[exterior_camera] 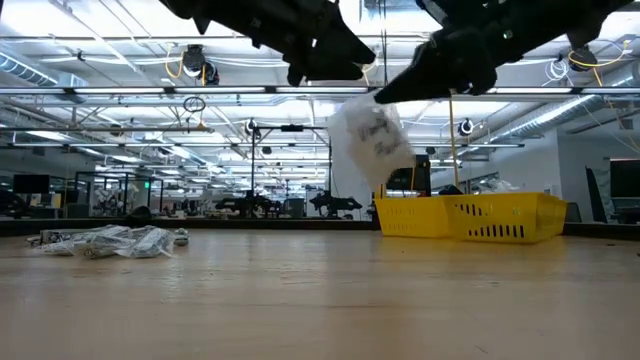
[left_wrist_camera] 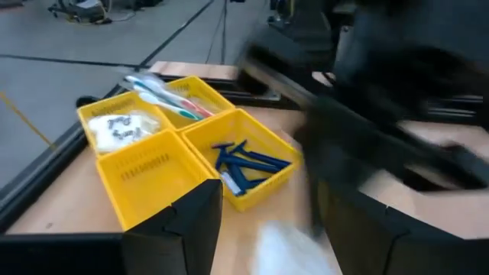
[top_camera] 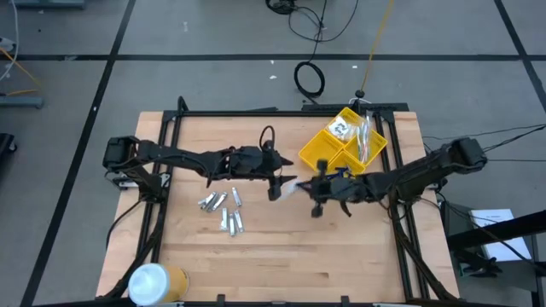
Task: Pick & Place Travel size toiletries
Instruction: Put the cotton pack into the top left yellow bin
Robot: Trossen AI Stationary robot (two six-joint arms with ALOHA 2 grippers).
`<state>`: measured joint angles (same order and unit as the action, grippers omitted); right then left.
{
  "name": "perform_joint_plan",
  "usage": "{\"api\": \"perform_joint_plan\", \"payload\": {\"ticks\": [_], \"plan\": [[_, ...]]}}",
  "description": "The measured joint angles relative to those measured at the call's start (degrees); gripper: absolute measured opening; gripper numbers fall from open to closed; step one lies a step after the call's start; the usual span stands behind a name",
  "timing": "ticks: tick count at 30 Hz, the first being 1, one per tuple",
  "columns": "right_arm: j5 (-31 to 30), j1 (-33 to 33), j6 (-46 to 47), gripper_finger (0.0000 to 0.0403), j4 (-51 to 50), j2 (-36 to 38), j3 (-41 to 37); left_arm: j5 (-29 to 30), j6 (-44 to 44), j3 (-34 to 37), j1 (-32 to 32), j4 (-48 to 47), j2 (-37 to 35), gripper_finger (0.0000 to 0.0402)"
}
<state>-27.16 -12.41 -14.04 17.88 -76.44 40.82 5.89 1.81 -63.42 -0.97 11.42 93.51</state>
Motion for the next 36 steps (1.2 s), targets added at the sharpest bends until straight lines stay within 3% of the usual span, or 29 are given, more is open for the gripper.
{"api": "perform_joint_plan", "payload": {"ticks": [7, 14, 19, 23, 27, 36], "plan": [[-16.6, 9.97, -8.75, 0.0, -9.17, 9.3, 0.04, 0.29, 1.33, 0.0, 1.55, -2.8, 0.07, 0.0211], [-20.52, 27.99, -14.86, 0.0, -10.03, 10.23, -2.07, 0.29, 2.1, 0.02, 2.54, -4.82, 0.64, 0.0211], [-12.67, 42.58, -15.59, 0.0, -0.92, 8.9, -9.88, 0.28, 2.73, 0.29, 2.66, -5.83, 1.78, 0.0211], [-5.31, 50.12, -13.12, 0.0, 6.12, 8.22, -15.98, 1.07, 2.88, 0.7, 2.66, -5.9, 2.89, 0.0211], [3.28, 52.66, -7.16, 0.0, 9.27, 8.25, -19.56, 2.3, 2.58, 0.72, 2.34, -4.88, 3.73, 0.0211], [9.59, 52.95, -2.4, 0.0, 9.28, 8.26, -23.8, 2.51, 2.86, 0.72, 1.2, -4.01, 3.82, 0.0211]]}}
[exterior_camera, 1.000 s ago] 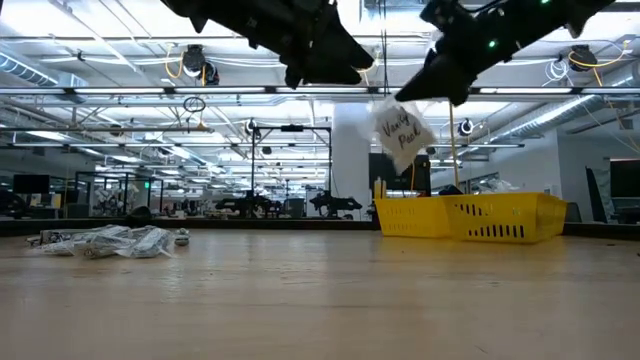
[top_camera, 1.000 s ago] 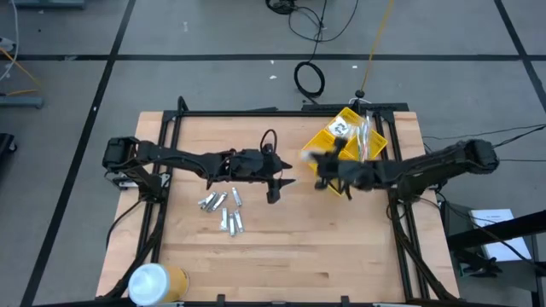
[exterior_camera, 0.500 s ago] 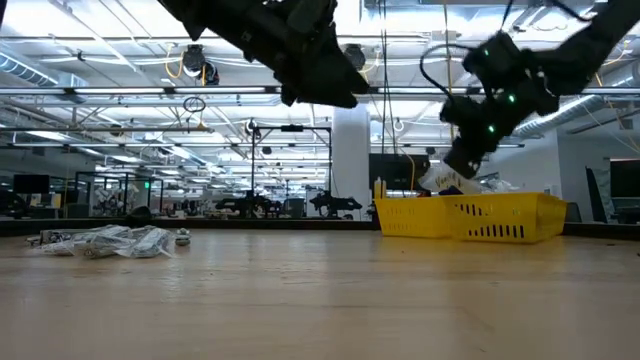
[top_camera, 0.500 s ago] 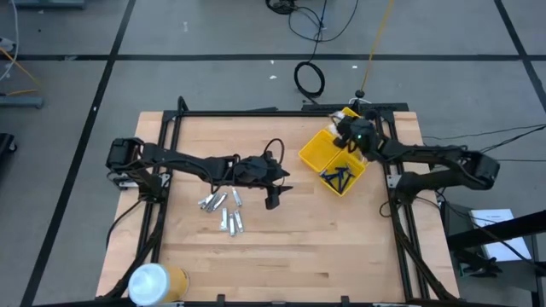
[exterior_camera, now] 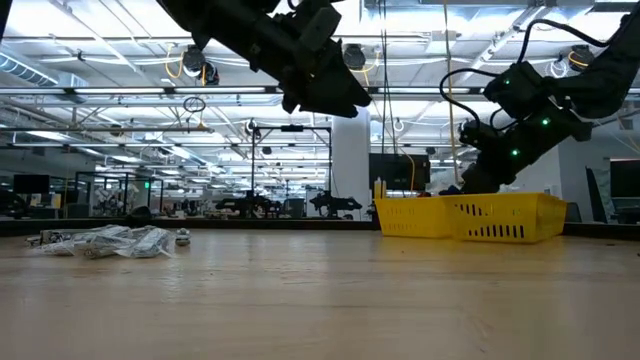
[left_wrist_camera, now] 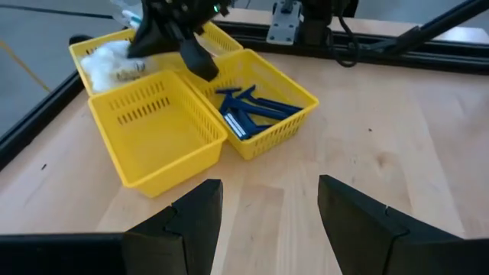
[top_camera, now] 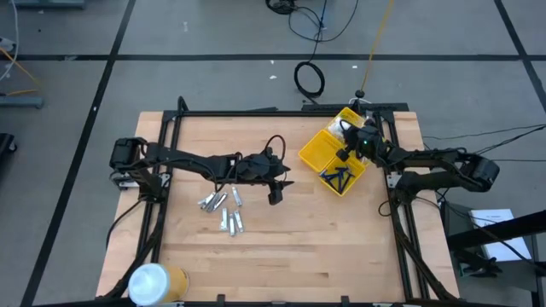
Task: Pick & Place Travel size toiletries
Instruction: Put the cotton pack into the top left yellow bin
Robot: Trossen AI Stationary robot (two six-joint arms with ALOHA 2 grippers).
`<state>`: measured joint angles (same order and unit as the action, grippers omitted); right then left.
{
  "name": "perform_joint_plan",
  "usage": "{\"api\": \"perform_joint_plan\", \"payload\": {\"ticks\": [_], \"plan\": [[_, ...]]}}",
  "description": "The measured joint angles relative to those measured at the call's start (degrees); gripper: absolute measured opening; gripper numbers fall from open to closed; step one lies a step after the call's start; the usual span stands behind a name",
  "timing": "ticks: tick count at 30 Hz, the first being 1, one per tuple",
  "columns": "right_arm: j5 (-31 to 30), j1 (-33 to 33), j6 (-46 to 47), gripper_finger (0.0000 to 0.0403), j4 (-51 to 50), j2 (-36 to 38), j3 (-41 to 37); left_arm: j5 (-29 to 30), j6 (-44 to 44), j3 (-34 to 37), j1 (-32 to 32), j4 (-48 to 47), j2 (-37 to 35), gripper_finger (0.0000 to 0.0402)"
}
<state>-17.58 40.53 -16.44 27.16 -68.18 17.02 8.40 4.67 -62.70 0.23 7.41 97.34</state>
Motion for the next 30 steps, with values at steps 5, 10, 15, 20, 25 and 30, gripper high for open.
{"api": "perform_joint_plan", "payload": {"ticks": [5, 10, 15, 20, 25, 30], "plan": [[-0.18, 0.0, 0.8, 0.0, -0.36, 0.0, -0.91, -0.07, 0.35, 0.0, 0.04, 0.11, 0.0, 0.0212], [-0.29, 0.0, 2.01, 0.0014, -0.06, 0.09, -0.93, -0.81, 1.01, 0.0, 0.2, -0.21, 0.0, 0.0212], [1.84, -0.22, 4.58, 0.0063, -0.09, 1.53, -0.96, -0.83, 1.66, 0.0, 0.26, -1.29, 0.0, 0.0212], [2.53, -0.24, 8.49, 0.0126, -0.44, 4.94, -0.96, -0.83, 1.88, 0.0, 0.26, -1.69, 0.0, 0.0212], [2.69, -0.22, 11.3, 0.0169, -0.52, 9.34, -0.96, -0.83, 1.86, 0.0, 0.26, -1.69, -0.02, 0.0212], [2.85, -0.24, 14.86, 0.0184, -1.15, 13.59, -0.96, -0.83, 1.83, 0.0, 0.26, -1.69, -0.04, 0.0212]]}}
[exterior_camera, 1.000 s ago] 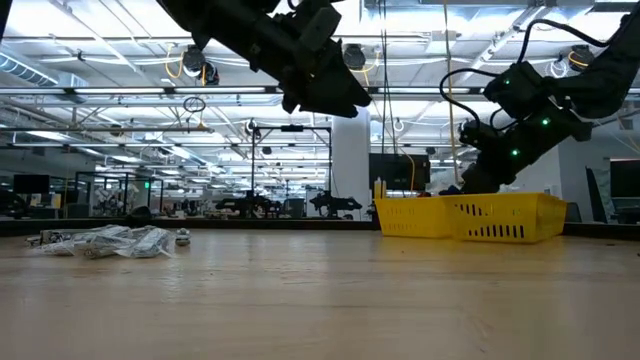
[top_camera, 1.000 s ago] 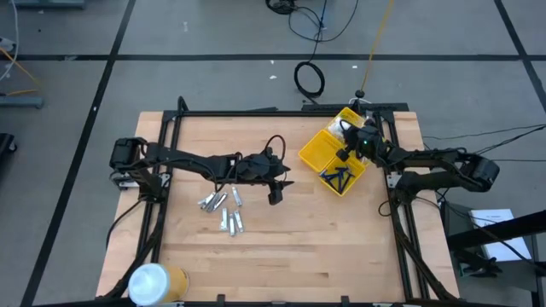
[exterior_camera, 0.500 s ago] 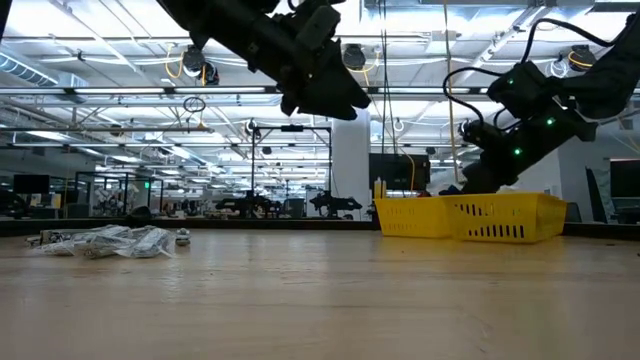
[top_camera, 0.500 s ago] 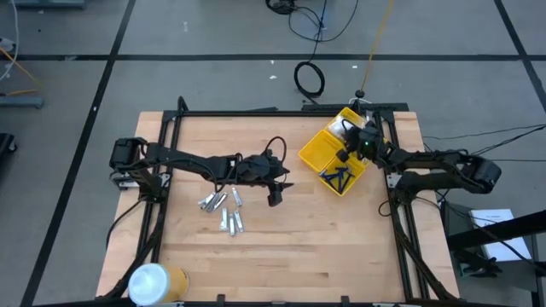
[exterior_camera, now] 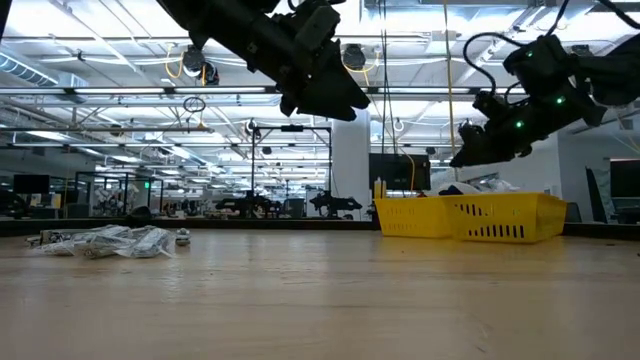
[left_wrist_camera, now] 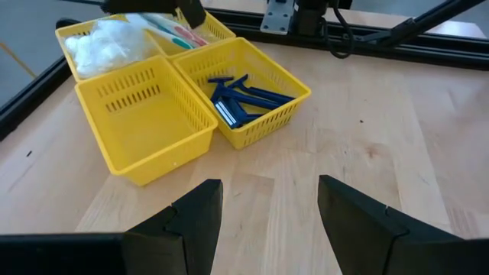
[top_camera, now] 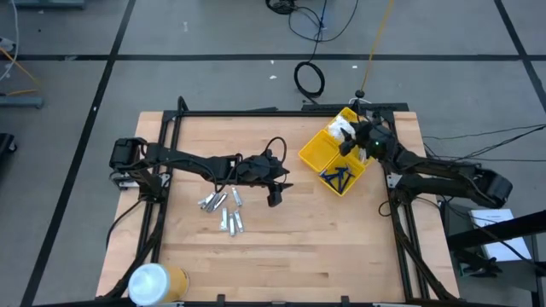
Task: Pick & Place Travel size toiletries
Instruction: Put the cotton pack into the top left yellow bin
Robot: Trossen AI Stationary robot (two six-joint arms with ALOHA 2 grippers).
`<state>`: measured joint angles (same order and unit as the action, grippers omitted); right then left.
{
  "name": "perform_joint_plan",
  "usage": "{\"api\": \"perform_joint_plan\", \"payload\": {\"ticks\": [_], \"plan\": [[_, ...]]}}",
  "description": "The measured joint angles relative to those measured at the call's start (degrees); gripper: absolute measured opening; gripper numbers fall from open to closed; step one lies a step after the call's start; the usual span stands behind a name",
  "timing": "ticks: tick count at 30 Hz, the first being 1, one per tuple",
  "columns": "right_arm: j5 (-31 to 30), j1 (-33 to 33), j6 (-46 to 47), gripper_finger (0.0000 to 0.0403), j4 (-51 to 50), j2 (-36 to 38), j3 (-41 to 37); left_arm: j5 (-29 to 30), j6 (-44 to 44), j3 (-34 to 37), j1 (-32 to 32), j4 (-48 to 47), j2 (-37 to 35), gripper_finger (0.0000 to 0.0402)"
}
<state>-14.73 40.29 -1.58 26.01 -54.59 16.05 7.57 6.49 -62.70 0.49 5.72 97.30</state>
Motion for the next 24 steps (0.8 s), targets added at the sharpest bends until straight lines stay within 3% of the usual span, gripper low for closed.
{"api": "perform_joint_plan", "payload": {"ticks": [6, 9, 15, 20, 24], "plan": [[-0.01, 0.4, 0.86, 0.0172, 0.53, 1.71, 0.49, 0.02, -0.32, 0.0, 0.0, 0.0, -0.02, 0.0212], [2.15, 1.21, 1.16, 0.0156, -6.46, 0.09, 4.5, 0.01, -0.3, 0.0, 0.0, 0.02, -0.02, 0.0212], [8.07, 2.88, 2.58, 0.0091, -26.93, -7.82, 17.83, 0.02, -0.14, 0.0, 0.0, 0.02, -0.02, 0.0212], [11.0, 3.96, 1.06, 0.0012, -30.66, -14.11, 21.31, 0.02, 0.0, 0.0, 0.06, -0.08, -0.04, 0.0212], [9.26, 5.79, 0.74, 0.0011, -31.21, -18.52, 21.31, 0.02, 0.01, 0.0, 0.28, -1.01, -0.04, 0.0212]]}}
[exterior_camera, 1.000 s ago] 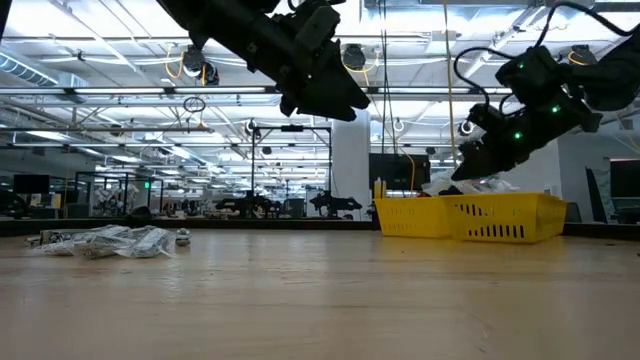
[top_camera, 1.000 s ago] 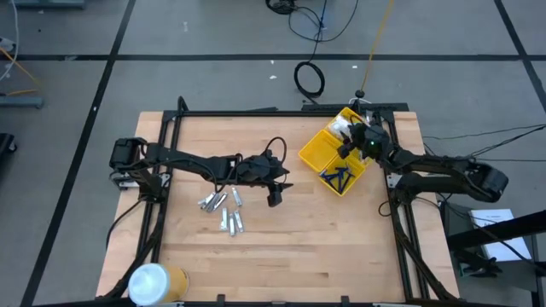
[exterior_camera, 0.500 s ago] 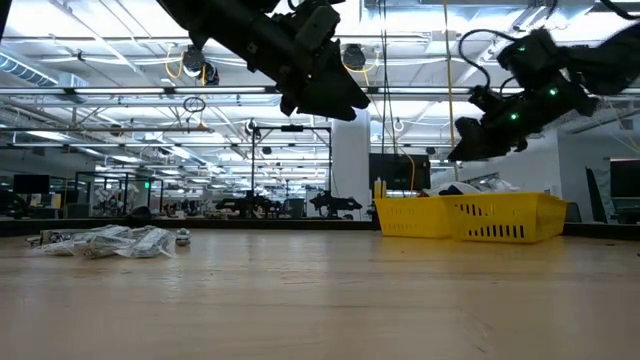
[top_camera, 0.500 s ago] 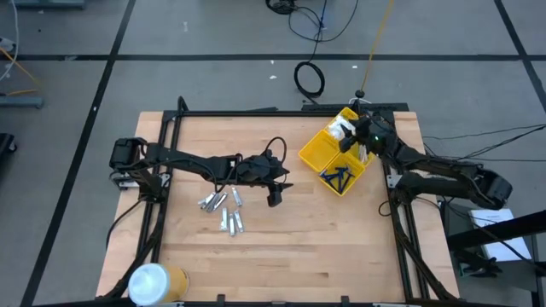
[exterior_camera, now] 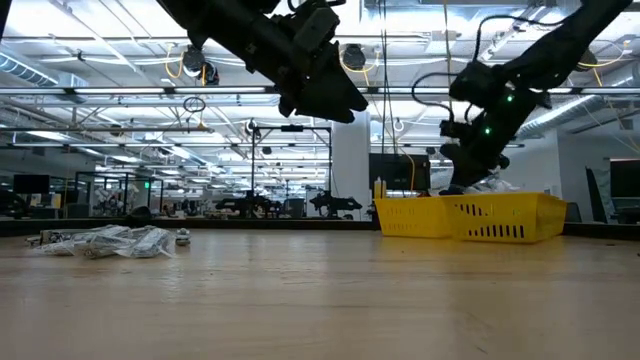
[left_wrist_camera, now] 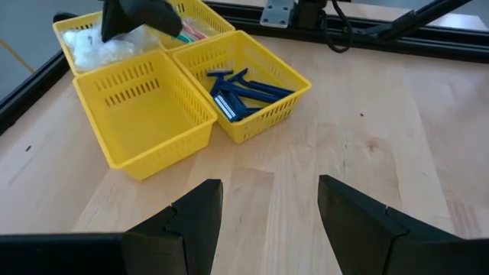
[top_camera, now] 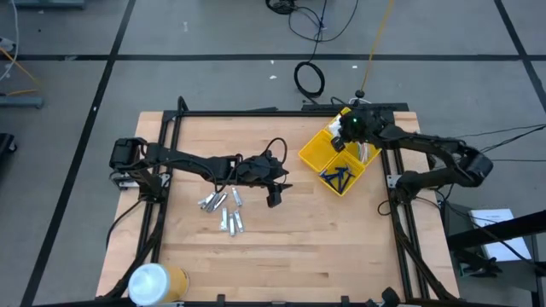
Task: Pick & Place Travel size toiletries
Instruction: Put the cotton pack into the top left yellow bin
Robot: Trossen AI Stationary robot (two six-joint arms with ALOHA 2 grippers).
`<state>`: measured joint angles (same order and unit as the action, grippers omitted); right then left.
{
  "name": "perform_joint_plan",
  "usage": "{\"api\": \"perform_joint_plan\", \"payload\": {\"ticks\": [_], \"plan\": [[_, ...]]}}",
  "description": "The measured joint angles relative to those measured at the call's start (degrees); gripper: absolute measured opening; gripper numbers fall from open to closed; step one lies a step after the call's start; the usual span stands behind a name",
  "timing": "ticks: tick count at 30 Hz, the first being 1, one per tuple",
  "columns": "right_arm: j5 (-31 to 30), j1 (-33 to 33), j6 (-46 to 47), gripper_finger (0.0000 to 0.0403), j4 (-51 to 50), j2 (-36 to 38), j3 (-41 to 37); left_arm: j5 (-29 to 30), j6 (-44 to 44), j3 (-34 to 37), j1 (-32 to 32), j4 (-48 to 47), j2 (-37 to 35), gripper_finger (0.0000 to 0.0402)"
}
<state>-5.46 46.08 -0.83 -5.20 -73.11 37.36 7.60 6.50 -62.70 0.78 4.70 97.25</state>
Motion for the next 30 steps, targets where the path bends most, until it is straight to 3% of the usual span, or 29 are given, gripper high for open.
{"api": "perform_joint_plan", "payload": {"ticks": [9, 15, 30], "plan": [[0.23, 4.45, -0.51, 0.0002, 0.26, -8.93, 0.15, 0.0, 0.0, 0.0, 0.0, -0.45, -0.02, 0.0212], [0.2, 4.7, -0.97, 0.0001, 0.49, -11.0, 0.2, 0.0, 0.07, 0.0, 0.0, -0.47, -0.02, 0.0212], [1.03, 3.17, -0.69, 0.0001, 0.03, 1.0, -0.11, 0.02, 0.17, 0.0, 0.0, -0.49, -0.02, 0.0212]]}}
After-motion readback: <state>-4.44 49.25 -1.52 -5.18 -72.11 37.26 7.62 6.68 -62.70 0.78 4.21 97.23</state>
